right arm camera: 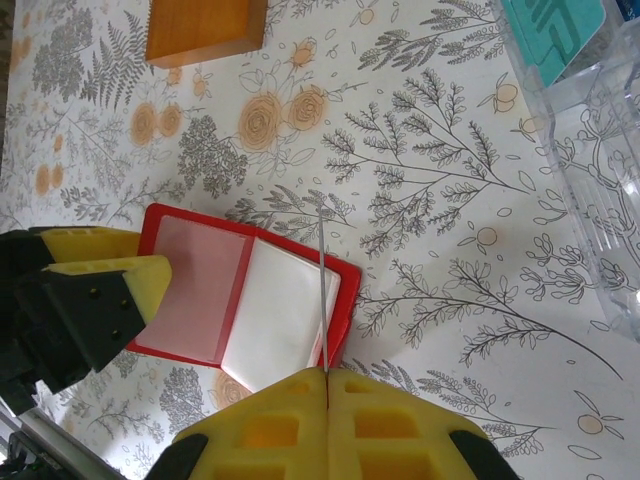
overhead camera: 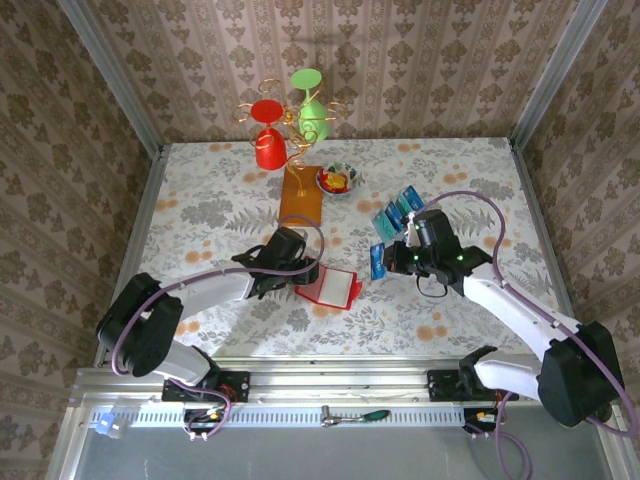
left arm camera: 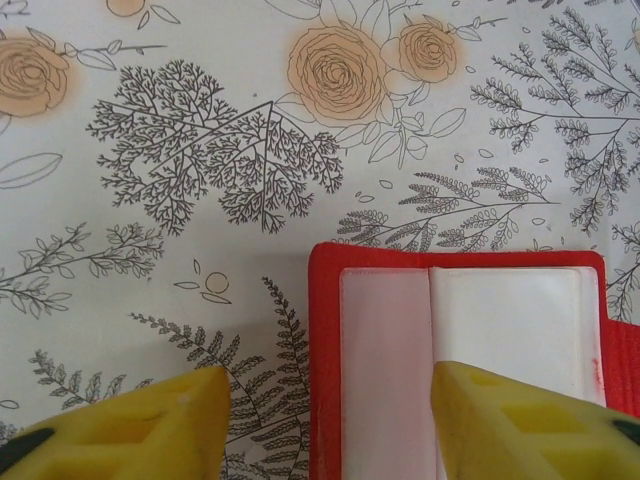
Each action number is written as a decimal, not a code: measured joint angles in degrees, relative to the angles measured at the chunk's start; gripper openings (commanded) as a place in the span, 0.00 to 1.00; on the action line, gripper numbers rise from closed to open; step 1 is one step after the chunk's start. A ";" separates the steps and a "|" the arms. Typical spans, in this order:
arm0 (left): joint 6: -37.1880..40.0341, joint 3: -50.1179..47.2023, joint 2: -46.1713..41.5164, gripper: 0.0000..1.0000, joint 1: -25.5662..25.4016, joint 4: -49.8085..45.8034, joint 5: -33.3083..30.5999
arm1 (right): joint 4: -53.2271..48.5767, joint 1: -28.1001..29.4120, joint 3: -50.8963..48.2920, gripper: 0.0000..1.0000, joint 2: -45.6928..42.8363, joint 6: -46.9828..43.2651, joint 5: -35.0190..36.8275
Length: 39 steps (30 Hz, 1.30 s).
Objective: Put the credit cards into the card holder
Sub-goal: Insert the credit card into the card slot.
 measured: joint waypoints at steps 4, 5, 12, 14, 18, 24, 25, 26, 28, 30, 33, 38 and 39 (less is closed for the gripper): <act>-0.92 -0.17 0.00 0.34 0.00 0.59 0.37 | 0.02 0.00 0.00 0.00 -0.66 0.00 -0.26; -0.94 -0.26 0.00 0.32 0.00 0.81 0.44 | 0.02 0.00 0.00 0.00 -0.66 0.00 -0.46; -1.57 -1.31 0.00 0.13 0.00 1.81 0.90 | 0.74 0.00 0.00 0.00 -0.66 0.22 -2.67; -1.88 -1.75 0.00 0.11 0.00 2.19 0.98 | 1.07 0.00 0.00 0.00 -0.66 0.44 -3.45; -2.64 -2.99 -0.39 0.10 -0.02 2.75 0.96 | 2.54 0.04 0.00 0.00 -0.55 1.11 -5.09; -4.50 -4.63 -2.69 0.17 -1.36 3.04 0.31 | 4.52 1.42 0.00 0.00 1.40 1.99 -6.10; -4.66 -4.94 -3.13 0.28 -1.73 3.17 0.04 | 4.87 1.75 0.00 0.00 1.88 2.12 -6.19; -5.16 -5.25 -3.50 0.37 -1.97 3.26 -0.17 | 5.14 2.05 0.00 0.00 2.36 2.19 -6.21; -5.79 -5.81 -3.93 0.55 -2.29 3.34 -0.52 | 5.57 2.78 0.00 0.00 3.08 2.40 -6.23; -6.14 -6.14 -4.11 0.68 -2.38 3.30 -0.83 | 5.95 3.54 0.00 0.00 3.61 2.91 -6.23; -6.32 -6.23 -4.76 0.80 -2.36 2.91 -1.49 | 6.88 4.85 0.00 0.00 4.42 3.48 -6.19; -5.79 -6.23 -7.28 0.92 -2.36 1.64 -2.49 | 8.63 7.43 0.02 0.00 6.75 4.52 -6.05; -5.77 -6.25 -7.76 0.94 -2.36 1.40 -2.71 | 8.96 8.00 0.02 0.00 7.37 4.76 -5.97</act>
